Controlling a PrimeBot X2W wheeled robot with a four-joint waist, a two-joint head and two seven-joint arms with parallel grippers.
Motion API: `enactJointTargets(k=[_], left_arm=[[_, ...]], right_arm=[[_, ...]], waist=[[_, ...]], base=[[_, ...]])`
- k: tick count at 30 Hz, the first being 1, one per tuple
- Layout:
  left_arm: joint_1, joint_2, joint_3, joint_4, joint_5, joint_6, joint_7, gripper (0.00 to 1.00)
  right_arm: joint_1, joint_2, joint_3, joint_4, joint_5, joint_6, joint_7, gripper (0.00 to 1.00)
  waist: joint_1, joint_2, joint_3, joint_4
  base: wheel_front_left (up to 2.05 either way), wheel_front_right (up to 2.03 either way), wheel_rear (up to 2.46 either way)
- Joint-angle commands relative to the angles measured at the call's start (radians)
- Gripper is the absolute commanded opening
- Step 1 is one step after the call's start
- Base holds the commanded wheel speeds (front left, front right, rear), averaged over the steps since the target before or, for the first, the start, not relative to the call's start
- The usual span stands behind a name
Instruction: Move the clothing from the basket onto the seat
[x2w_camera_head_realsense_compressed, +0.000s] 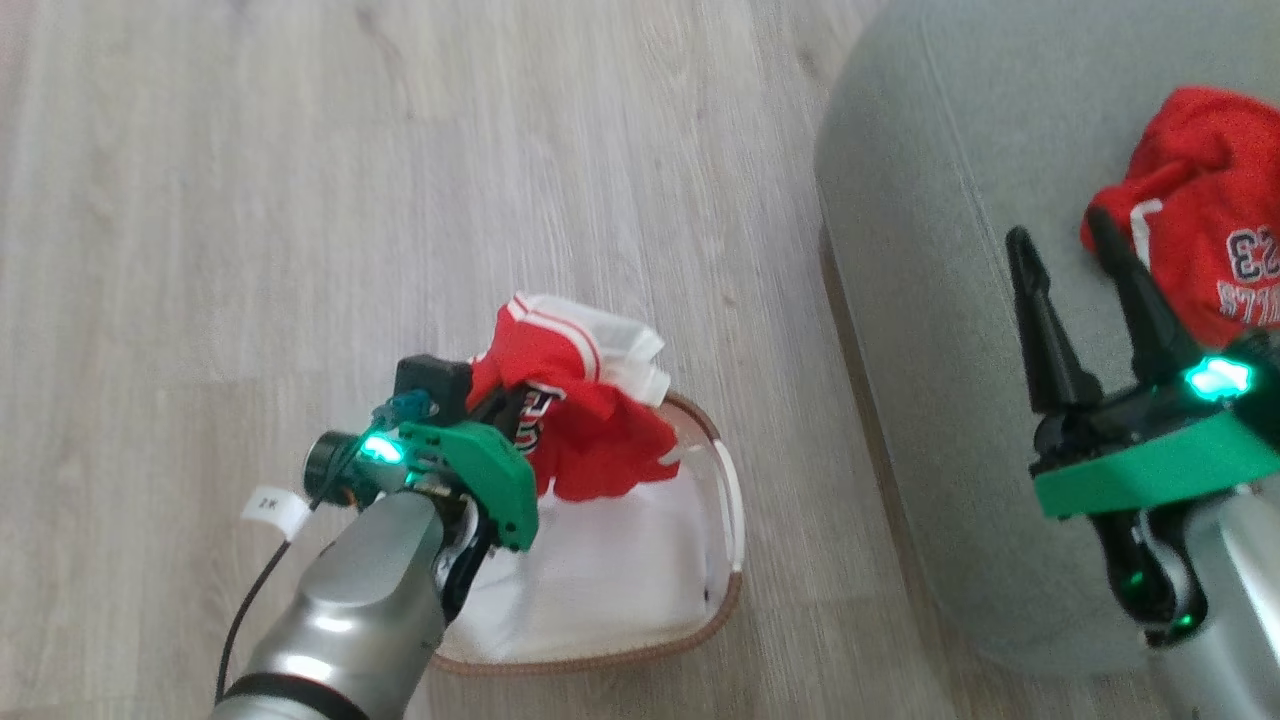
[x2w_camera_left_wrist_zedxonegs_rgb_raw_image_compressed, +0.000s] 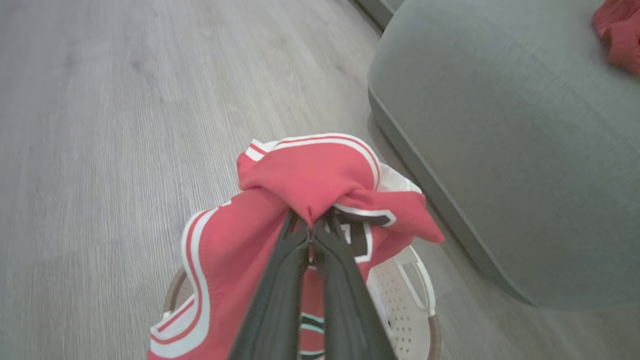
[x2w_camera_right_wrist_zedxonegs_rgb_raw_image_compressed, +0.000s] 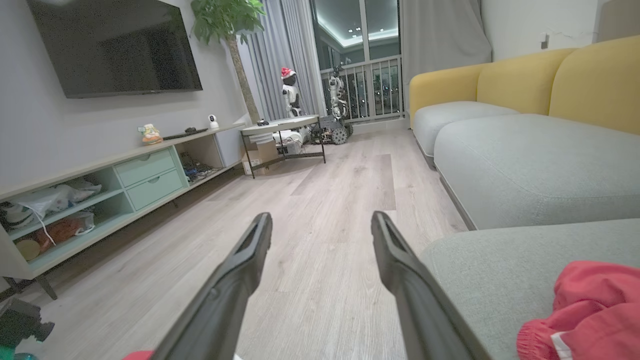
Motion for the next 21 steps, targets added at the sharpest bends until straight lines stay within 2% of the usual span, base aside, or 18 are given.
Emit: enactJointTargets(k=[1,11,21], left_arm=[[-0.019,0.017,0.024,-0.032,-0.002,0.007,-0.017,0.0],[-0.017,0.07,0.042,-0.339,0.029,0.045,-0.024,0.0],[-0.06,0.128,0.052,-0.676,0.044,0.105,0.071,0.0]], right_arm=[[0.009,-0.005,0.013,-0.027,-0.008,0.0,-0.006,1.0],[0.084,0.019,0.029,-0.007,-0.025,0.0,-0.006,1.0],[0.108,0.024,0.092,-0.011,-0.021,0.0,-0.006,1.0]], waist=[[0.0001,-0.0001,-0.049,0.029],[0.0001,-0.0001,-0.146,0.051],[0.0001,-0.0001,-0.161,0.044]], base=[[0.0,0.0,0.0],[0.0,0.0,0.0],[0.0,0.0,0.0]])
